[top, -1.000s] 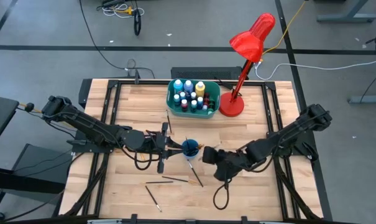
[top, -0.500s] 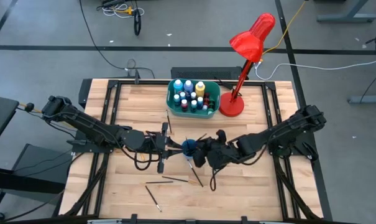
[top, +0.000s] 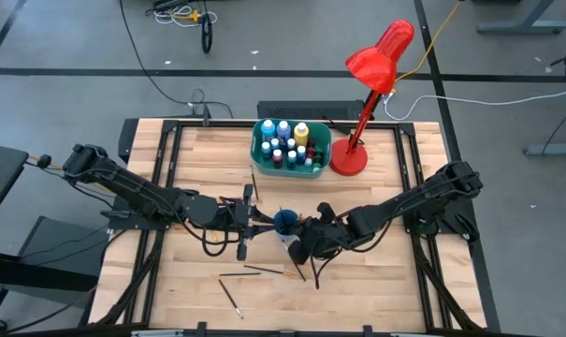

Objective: Pick & Place Paint Supplies
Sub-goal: Put the silver paint brush into the blue cup

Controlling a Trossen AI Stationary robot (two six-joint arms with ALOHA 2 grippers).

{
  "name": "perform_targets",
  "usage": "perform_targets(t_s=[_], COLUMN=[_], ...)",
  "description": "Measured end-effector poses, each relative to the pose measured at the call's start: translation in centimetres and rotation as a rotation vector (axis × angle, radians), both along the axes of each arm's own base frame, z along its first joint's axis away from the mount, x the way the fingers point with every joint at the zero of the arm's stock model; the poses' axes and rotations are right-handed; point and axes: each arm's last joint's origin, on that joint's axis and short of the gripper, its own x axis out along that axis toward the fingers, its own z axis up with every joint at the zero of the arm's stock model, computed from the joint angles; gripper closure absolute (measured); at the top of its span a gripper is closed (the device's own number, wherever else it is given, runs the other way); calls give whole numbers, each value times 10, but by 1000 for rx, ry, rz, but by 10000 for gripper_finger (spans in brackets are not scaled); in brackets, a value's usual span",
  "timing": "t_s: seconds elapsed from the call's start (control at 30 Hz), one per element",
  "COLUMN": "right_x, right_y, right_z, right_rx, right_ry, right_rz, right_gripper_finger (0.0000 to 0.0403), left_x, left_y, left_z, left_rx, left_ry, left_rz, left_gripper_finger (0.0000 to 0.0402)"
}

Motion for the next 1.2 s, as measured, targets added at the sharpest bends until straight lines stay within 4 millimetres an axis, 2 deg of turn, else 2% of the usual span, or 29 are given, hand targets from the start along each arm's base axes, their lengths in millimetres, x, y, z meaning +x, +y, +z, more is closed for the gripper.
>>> perform_targets(t_s=[0.27,0.57,0.77,1.03,1.2], right_x=[5,5,13,15,15], right_y=[-8,-7,-3,-3,-4], right_z=[-2,-6,-7,-6,-6], right_rx=[33,128,240,223,243], right_ry=[-1,-6,-82,-101,-128], right_rz=[-31,-98,-154,-148,-204], right_gripper_finger=[387,367,359,364,369], left_x=[0,0,0,0,0], left_y=[0,0,0,0,0], left_z=[0,0,0,0,0], left_rx=[-34,-35,-26,28,28], left_ry=[1,1,1,-3,-1], left_rz=[3,3,3,-2,-2], left_gripper_finger=[354,354,354,354,354])
